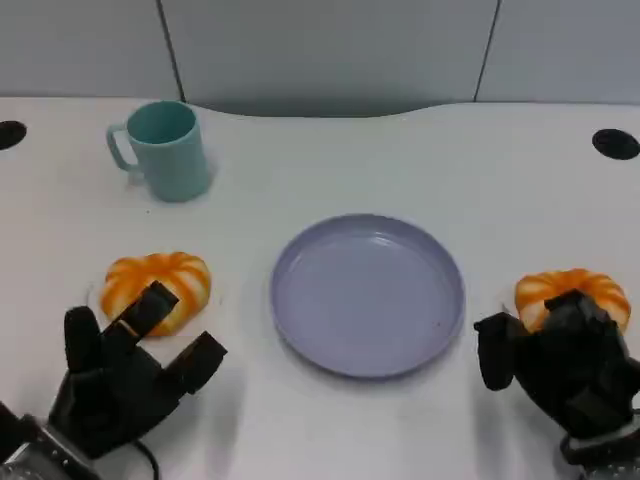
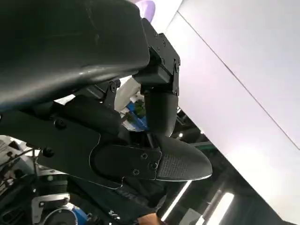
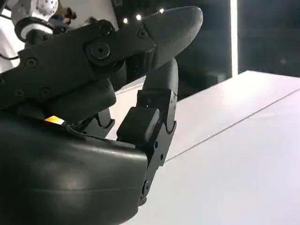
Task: Grasp the bread from the table and place it into the plate.
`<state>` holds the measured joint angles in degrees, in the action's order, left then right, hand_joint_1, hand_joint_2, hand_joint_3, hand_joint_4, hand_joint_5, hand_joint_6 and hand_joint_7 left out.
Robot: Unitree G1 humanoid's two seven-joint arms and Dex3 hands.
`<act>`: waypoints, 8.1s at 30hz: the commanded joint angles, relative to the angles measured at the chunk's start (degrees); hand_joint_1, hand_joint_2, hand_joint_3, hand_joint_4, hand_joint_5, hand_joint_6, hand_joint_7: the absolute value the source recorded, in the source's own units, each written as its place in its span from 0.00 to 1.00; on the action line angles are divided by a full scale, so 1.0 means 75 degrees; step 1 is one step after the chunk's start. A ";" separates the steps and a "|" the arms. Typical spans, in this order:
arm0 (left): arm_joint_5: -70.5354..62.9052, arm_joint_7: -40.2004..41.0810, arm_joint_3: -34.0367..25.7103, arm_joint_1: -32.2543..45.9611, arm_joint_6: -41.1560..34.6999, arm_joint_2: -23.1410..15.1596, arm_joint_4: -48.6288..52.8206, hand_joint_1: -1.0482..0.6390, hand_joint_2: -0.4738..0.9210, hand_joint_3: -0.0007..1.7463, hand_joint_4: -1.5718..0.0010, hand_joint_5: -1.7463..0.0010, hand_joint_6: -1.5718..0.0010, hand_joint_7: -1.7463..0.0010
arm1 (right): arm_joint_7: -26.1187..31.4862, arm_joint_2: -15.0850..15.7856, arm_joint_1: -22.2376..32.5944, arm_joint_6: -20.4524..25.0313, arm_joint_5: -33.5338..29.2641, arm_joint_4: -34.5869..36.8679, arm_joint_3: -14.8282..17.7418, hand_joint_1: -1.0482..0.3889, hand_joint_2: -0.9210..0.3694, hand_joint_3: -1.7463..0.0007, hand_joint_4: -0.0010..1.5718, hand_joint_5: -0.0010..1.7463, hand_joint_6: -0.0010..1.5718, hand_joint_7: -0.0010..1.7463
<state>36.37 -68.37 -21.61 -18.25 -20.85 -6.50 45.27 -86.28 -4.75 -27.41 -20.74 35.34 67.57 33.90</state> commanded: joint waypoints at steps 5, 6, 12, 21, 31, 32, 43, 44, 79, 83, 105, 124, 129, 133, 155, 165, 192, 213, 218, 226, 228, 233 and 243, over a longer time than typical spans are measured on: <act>-0.0206 0.0829 0.0218 0.0468 0.1153 0.0211 -0.2336 0.06 1.00 0.19 0.53 0.00 0.64 0.04 | -0.0306 0.0093 -0.0152 0.0194 0.0148 0.0053 -0.0013 0.47 0.00 0.98 0.55 0.80 0.57 0.43; -0.0463 0.1127 0.0288 0.0418 0.1564 0.0187 -0.2493 0.08 1.00 0.16 0.55 0.00 0.65 0.07 | -0.0234 0.0097 -0.0138 0.0251 0.0119 0.0045 -0.0037 0.47 0.00 0.98 0.56 0.77 0.59 0.41; -0.1476 0.2057 0.0566 -0.0108 0.3850 0.0031 -0.2634 0.14 0.99 0.06 0.64 0.00 0.66 0.14 | -0.0182 0.0017 -0.0130 0.0130 0.0154 0.0024 0.0002 0.46 0.00 0.99 0.57 0.77 0.59 0.41; -0.3850 0.3206 0.1261 -0.0926 0.7615 -0.0999 -0.1936 0.10 1.00 0.01 0.73 0.22 0.61 0.45 | 0.0019 0.0043 -0.0079 0.0001 0.0069 -0.0026 -0.0070 0.46 0.01 1.00 0.57 0.78 0.59 0.45; -0.8775 0.7879 0.2378 -0.1608 0.9780 -0.2370 -0.0629 0.00 1.00 0.12 1.00 0.62 0.78 0.90 | 0.0060 0.0029 -0.0069 -0.0083 0.0070 -0.0003 -0.0094 0.46 0.01 1.00 0.57 0.76 0.60 0.42; -0.8985 0.8170 0.2560 -0.1712 0.9642 -0.2412 -0.0388 0.00 1.00 0.13 1.00 0.71 0.82 0.92 | 0.0034 0.0029 -0.0066 -0.0048 0.0089 0.0009 -0.0085 0.46 0.02 1.00 0.58 0.76 0.61 0.42; -0.9333 0.9831 0.3830 -0.2392 0.9230 -0.2370 0.1790 0.00 1.00 0.20 1.00 0.99 0.96 0.98 | -0.0042 -0.0024 -0.0022 -0.0408 0.0094 -0.0087 -0.0073 0.44 0.01 1.00 0.58 0.79 0.60 0.44; -0.9289 0.9892 0.3889 -0.2424 0.9222 -0.2341 0.1937 0.00 1.00 0.20 1.00 1.00 0.96 0.98 | -0.0059 -0.0026 -0.0026 -0.0487 0.0094 -0.0099 -0.0076 0.44 0.00 0.99 0.58 0.79 0.60 0.44; -0.9789 1.1751 0.5612 -0.3103 0.6867 -0.1902 0.4292 0.13 0.93 0.01 0.73 0.87 0.75 0.92 | -0.0749 -0.0078 0.0033 -0.0171 0.0533 -0.0194 -0.0020 0.44 0.00 0.98 0.56 0.75 0.59 0.39; -0.9772 1.1766 0.5700 -0.3122 0.6819 -0.1889 0.4310 0.13 0.94 0.00 0.72 0.88 0.73 0.94 | -0.0829 -0.0092 -0.0027 -0.0130 0.0635 -0.0109 0.0042 0.45 0.00 0.99 0.57 0.73 0.62 0.34; -0.9711 1.1796 0.5880 -0.3390 0.5858 -0.1426 0.4417 0.53 0.92 0.02 0.32 0.77 0.32 0.85 | 0.2113 0.0163 0.1496 0.0316 -0.0708 -0.2427 -0.1524 0.41 0.01 0.99 0.55 0.65 0.69 0.13; -0.9799 1.2332 0.6005 -0.4069 0.6620 -0.1917 0.4215 0.55 0.91 0.00 0.29 0.78 0.29 0.89 | 0.1534 -0.0677 0.0890 -0.1902 0.0170 -0.1594 -0.0879 0.38 0.00 1.00 0.60 0.78 0.58 0.54; -0.9680 1.2308 0.5894 -0.4312 0.7014 -0.1970 0.4099 0.50 0.94 0.01 0.29 0.78 0.30 0.90 | 0.0919 -0.0434 0.0599 -0.1546 0.0287 -0.1141 -0.0830 0.39 0.00 0.97 0.54 0.83 0.53 0.54; -0.9690 1.2467 0.5883 -0.4440 0.7291 -0.1951 0.3998 0.49 0.94 0.01 0.27 0.76 0.29 0.90 | 0.0424 -0.0240 0.0296 -0.1121 0.0373 -0.0753 -0.0729 0.34 0.00 0.95 0.54 0.74 0.59 0.33; -1.0035 1.3171 0.6464 -0.4724 0.8957 -0.0486 0.3873 0.45 0.92 0.00 0.33 0.40 0.25 0.91 | 0.0620 -0.0405 0.0332 -0.0604 0.0227 -0.1111 -0.0883 0.33 0.00 0.96 0.56 0.68 0.62 0.29; -1.0401 1.3309 0.6980 -0.4801 0.9302 0.0033 0.3830 0.46 0.90 0.00 0.33 0.58 0.24 0.91 | 0.0890 -0.0259 0.0461 -0.0005 0.0013 -0.1297 -0.1192 0.36 0.00 0.95 0.47 0.85 0.57 0.42; -1.0392 1.2166 0.7136 -0.4925 0.8625 0.0082 0.3728 0.12 1.00 0.01 0.90 0.58 0.61 0.99 | 0.1239 -0.0167 0.0715 0.0666 -0.0099 -0.1837 -0.1474 0.36 0.00 0.99 0.45 0.84 0.59 0.32; -0.1815 0.2856 0.0832 -0.4221 0.4952 0.0870 0.3244 0.05 1.00 0.16 0.98 0.39 0.77 1.00 | 0.1264 -0.0099 0.0641 0.0767 -0.0115 -0.1791 -0.1494 0.37 0.01 0.99 0.44 0.85 0.60 0.31; -0.0926 0.1963 0.0104 -0.3942 0.2959 0.0558 0.2791 0.05 1.00 0.22 1.00 0.43 0.83 0.99 | 0.1279 -0.0154 0.0671 0.0671 -0.0063 -0.1803 -0.1455 0.37 0.01 1.00 0.45 0.85 0.61 0.31; -0.0562 0.1503 -0.0106 -0.2849 0.1849 0.0293 0.1612 0.05 1.00 0.23 1.00 0.43 0.86 0.99 | 0.1220 -0.0109 0.0662 0.0667 -0.0129 -0.1770 -0.1500 0.37 0.01 1.00 0.44 0.84 0.61 0.30; -0.0473 0.1449 -0.0161 -0.2500 0.1572 0.0223 0.1361 0.05 1.00 0.21 1.00 0.41 0.84 0.98 | 0.1220 -0.0088 0.0651 0.0656 -0.0142 -0.1764 -0.1519 0.36 0.00 0.99 0.44 0.84 0.61 0.30; -0.0348 0.1651 -0.0212 -0.1825 0.1096 0.0228 0.0797 0.05 1.00 0.21 1.00 0.38 0.82 0.96 | 0.1316 -0.0064 0.0633 0.0797 -0.0082 -0.1735 -0.1494 0.37 0.01 1.00 0.47 0.80 0.62 0.31; 0.0002 0.1754 -0.0227 -0.0734 0.0445 0.0449 -0.0190 0.06 1.00 0.23 1.00 0.37 0.79 0.94 | 0.1271 0.0053 0.0541 0.0913 -0.0086 -0.1587 -0.1485 0.37 0.01 1.00 0.47 0.78 0.65 0.23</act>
<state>35.84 -55.69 -23.14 -24.97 -17.49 -2.67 45.36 -76.81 -5.41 -22.67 -14.24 34.47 55.43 22.51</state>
